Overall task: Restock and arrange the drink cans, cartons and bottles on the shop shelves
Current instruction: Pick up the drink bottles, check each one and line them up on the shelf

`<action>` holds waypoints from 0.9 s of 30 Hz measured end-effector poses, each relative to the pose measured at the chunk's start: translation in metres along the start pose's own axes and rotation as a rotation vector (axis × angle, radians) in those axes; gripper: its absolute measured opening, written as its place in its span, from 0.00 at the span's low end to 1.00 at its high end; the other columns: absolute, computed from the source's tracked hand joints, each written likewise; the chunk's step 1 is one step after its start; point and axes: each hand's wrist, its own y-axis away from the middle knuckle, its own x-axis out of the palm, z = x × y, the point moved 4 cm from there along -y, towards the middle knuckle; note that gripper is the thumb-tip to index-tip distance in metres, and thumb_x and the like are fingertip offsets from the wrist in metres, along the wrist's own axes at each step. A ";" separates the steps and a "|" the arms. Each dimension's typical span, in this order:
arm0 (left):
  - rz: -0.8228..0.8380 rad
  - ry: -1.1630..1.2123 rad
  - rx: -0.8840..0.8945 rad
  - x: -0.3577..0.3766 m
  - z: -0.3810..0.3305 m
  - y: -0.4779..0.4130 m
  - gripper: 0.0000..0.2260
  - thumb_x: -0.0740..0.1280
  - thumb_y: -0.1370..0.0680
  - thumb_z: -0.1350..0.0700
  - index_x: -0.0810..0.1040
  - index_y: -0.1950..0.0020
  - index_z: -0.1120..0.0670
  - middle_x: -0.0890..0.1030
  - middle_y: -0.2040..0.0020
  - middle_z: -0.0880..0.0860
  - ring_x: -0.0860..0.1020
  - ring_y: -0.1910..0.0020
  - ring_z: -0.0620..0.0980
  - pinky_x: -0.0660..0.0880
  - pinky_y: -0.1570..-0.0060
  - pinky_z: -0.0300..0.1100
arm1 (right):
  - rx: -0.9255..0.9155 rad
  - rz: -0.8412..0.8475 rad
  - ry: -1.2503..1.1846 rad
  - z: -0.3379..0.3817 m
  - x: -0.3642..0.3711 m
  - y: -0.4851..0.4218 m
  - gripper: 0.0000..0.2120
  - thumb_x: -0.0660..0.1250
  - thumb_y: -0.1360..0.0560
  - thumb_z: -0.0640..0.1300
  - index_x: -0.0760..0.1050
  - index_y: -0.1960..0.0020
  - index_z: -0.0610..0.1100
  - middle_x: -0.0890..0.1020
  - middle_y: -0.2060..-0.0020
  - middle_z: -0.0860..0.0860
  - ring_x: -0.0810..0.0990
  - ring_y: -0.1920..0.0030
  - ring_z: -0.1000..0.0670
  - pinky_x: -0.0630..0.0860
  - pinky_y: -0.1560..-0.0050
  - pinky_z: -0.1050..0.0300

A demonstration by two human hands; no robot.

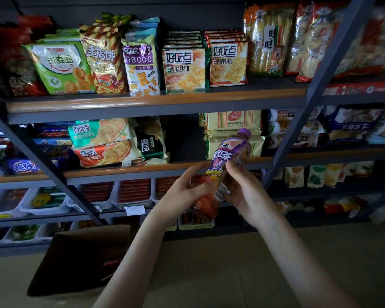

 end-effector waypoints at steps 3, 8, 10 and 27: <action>-0.028 -0.002 0.027 0.001 0.001 0.001 0.26 0.75 0.29 0.47 0.73 0.33 0.41 0.81 0.43 0.49 0.82 0.47 0.46 0.79 0.45 0.45 | 0.023 0.008 0.026 0.001 0.001 0.000 0.23 0.70 0.30 0.49 0.74 0.36 0.46 0.84 0.46 0.44 0.83 0.48 0.46 0.80 0.55 0.53; -0.061 -0.016 0.045 0.003 0.000 0.003 0.22 0.72 0.25 0.52 0.73 0.32 0.42 0.83 0.45 0.50 0.83 0.48 0.48 0.79 0.44 0.48 | 0.027 0.036 0.081 0.008 0.005 -0.001 0.20 0.69 0.29 0.48 0.76 0.38 0.45 0.85 0.50 0.46 0.84 0.52 0.49 0.80 0.57 0.55; -0.067 -0.013 0.044 0.001 -0.001 0.003 0.21 0.71 0.24 0.54 0.73 0.32 0.43 0.83 0.45 0.50 0.83 0.48 0.48 0.78 0.43 0.48 | 0.015 0.026 0.105 0.009 0.007 -0.001 0.21 0.70 0.29 0.48 0.75 0.37 0.44 0.85 0.49 0.45 0.85 0.52 0.48 0.80 0.59 0.56; 0.065 0.084 -0.028 -0.014 -0.009 0.012 0.32 0.74 0.37 0.46 0.72 0.33 0.44 0.81 0.40 0.56 0.81 0.44 0.55 0.78 0.43 0.56 | 0.015 0.037 0.157 0.018 0.012 0.001 0.24 0.72 0.31 0.47 0.75 0.37 0.42 0.84 0.47 0.45 0.82 0.44 0.44 0.81 0.52 0.53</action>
